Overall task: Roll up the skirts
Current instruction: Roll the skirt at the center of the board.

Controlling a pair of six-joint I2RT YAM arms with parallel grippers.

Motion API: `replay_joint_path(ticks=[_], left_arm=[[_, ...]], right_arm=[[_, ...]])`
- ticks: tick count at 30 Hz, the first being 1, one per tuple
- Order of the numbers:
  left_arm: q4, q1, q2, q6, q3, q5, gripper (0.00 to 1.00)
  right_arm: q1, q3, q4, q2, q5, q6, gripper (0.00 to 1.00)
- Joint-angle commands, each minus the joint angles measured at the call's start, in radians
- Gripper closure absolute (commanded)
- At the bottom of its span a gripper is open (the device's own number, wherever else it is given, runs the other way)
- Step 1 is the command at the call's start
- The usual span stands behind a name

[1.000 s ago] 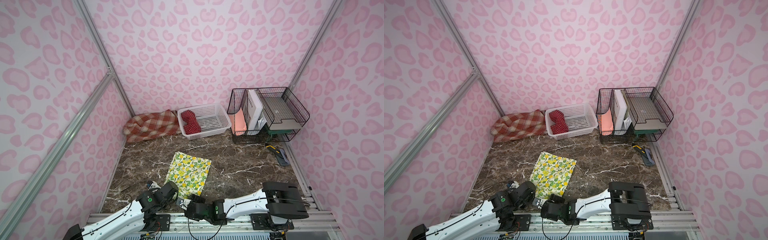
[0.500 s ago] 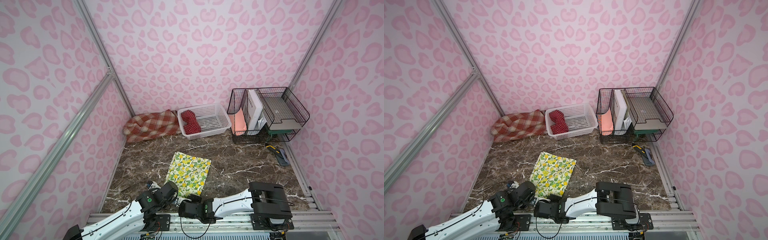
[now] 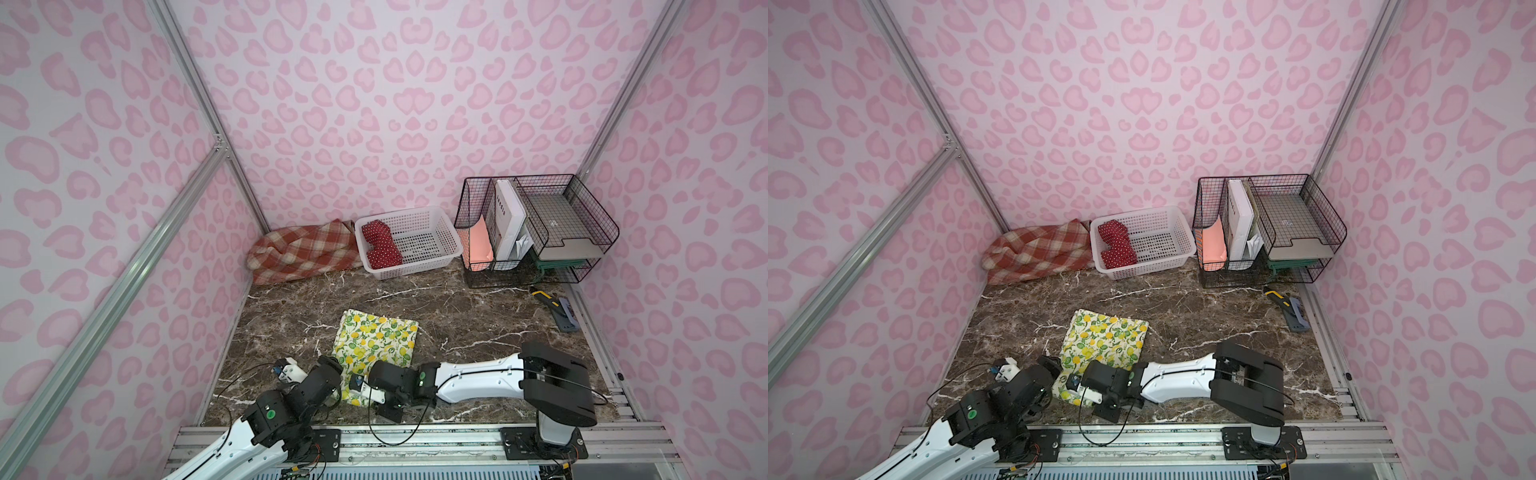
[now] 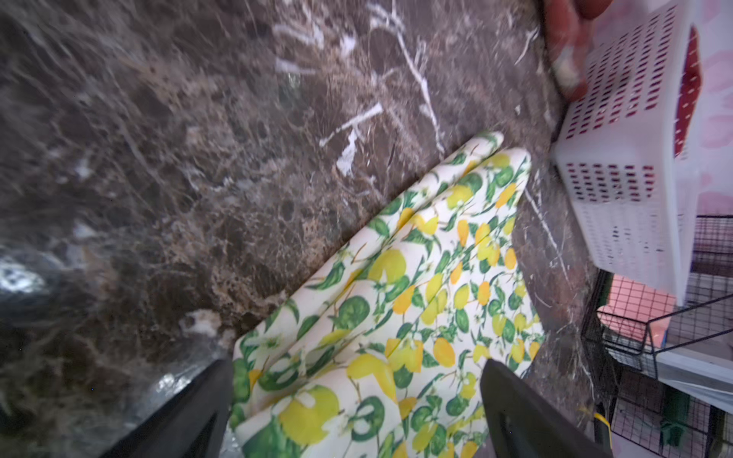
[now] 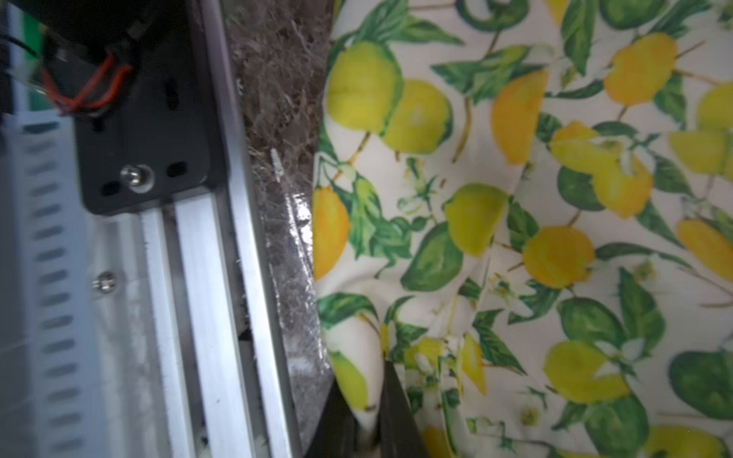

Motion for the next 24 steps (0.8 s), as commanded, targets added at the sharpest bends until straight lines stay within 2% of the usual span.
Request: replay_joint_path(ticks=[1,5,9,13,15,20,24], left_arm=[[-0.120,0.005,-0.040,0.047,0.010,-0.072,0.02],[-0.121,0.005,-0.051,0.070,0.023,-0.066,0.01],[-0.057,0.006,-0.026,0.128,0.024,-0.041,0.02],[0.044,0.004,0.021,0.185,0.020,-0.014,0.01],[0.074,0.004,0.059,0.197,0.029,0.002,0.01],[0.100,0.006,0.176,0.221,0.075,0.054,0.02],[0.151,0.005,0.245,0.227,0.056,0.116,0.02]], right_arm=[[-0.096,0.047,-0.053,0.026,-0.526,0.015,1.00],[-0.249,0.120,-0.039,0.155,-0.873,0.018,1.00],[-0.359,0.128,0.081,0.262,-1.093,0.093,1.00],[-0.425,0.221,-0.035,0.383,-1.156,0.012,1.00],[-0.448,0.258,-0.100,0.417,-1.106,-0.018,1.00],[-0.511,0.233,-0.074,0.464,-0.991,0.047,1.00],[-0.506,0.238,-0.120,0.496,-0.911,0.020,1.00]])
